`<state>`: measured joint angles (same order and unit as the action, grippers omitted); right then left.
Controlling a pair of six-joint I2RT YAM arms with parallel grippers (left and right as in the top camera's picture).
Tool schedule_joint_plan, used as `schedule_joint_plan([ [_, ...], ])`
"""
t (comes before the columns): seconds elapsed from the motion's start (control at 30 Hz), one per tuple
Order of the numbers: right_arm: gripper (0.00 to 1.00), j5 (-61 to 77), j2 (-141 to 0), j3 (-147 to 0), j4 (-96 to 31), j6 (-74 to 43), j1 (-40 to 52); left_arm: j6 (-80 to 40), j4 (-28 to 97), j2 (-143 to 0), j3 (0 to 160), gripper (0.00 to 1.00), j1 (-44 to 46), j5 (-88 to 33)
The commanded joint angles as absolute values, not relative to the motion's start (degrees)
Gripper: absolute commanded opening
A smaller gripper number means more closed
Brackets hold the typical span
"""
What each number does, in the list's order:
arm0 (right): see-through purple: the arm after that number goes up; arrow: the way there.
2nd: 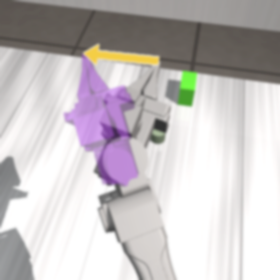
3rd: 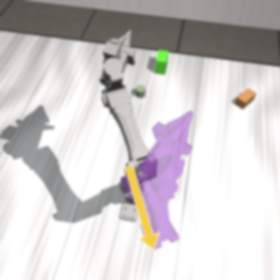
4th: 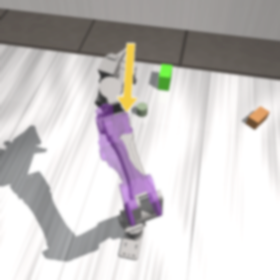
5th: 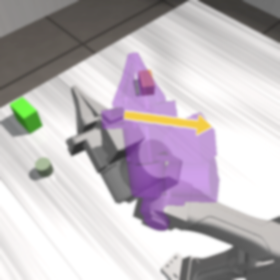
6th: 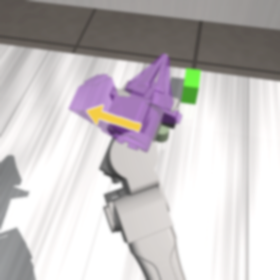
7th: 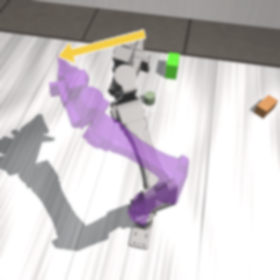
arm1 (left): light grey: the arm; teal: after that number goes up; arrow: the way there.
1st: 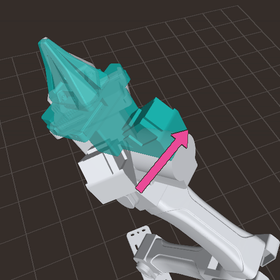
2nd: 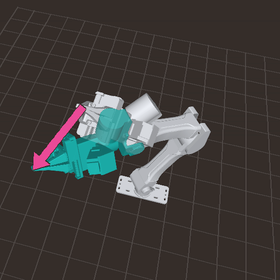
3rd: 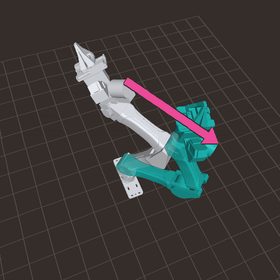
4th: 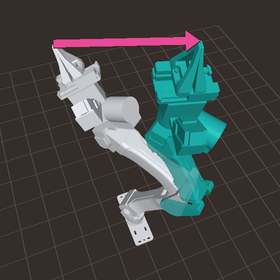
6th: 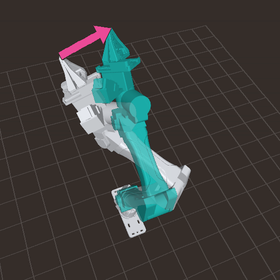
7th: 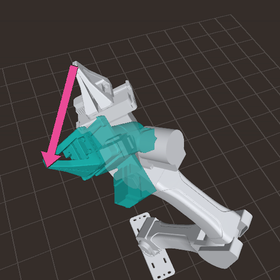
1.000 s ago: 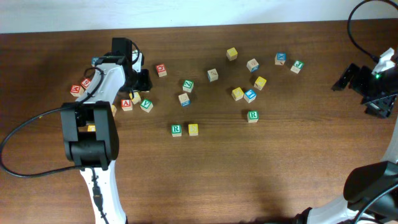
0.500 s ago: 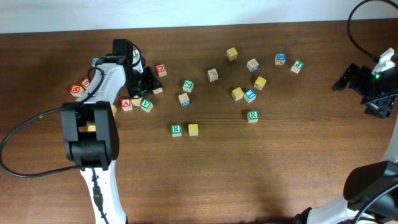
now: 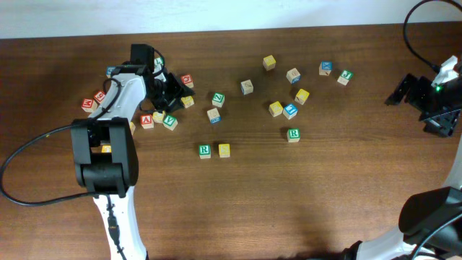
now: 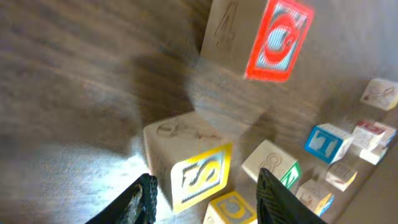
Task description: Spell out RSS
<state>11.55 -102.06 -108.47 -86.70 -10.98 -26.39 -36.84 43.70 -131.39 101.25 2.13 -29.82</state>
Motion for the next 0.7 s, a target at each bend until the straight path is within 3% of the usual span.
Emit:
schedule_joint_plan([
  [0.0, 0.98, 11.81, -102.0, -108.27, -86.65, -11.42, -26.26, -31.97, 45.34, -131.22, 101.21, 0.47, 1.98, -30.59],
  [0.13, 0.98, 11.81, -102.0, -108.27, -86.65, -11.42, -26.26, -26.81, 47.57, -130.37, 101.36, 0.52, 1.98, -29.93],
  [0.33, 0.98, 11.84, -102.0, -108.27, -86.65, -11.42, -26.26, -19.4, 49.56, -126.5, 103.44, 0.51, 1.98, -22.2],
  [0.43, 0.98, 11.81, -102.0, -108.27, -86.65, -11.42, -26.26, -9.19, 44.88, -124.7, 104.18, 0.49, 2.17, -18.9],
  [0.47, 0.98, 11.81, -102.0, -108.27, -86.65, -11.42, -26.26, -4.01, 42.89, -124.64, 104.18, 0.52, 2.37, -17.82],
  [0.53, 0.98, 11.81, -102.0, -108.27, -86.65, -11.42, -26.26, 10.72, 42.19, -124.92, 104.14, 0.82, 3.38, -17.54],
  [0.57, 0.98, 11.81, -102.0, -108.27, -86.65, -11.42, -26.26, 14.57, 42.65, -124.92, 104.14, 0.91, 3.9, -17.56],
  [0.67, 0.98, 11.81, -102.0, -108.27, -86.65, -11.42, -26.26, 22.65, 42.92, -124.92, 104.14, 0.96, 6.04, -17.56],
])
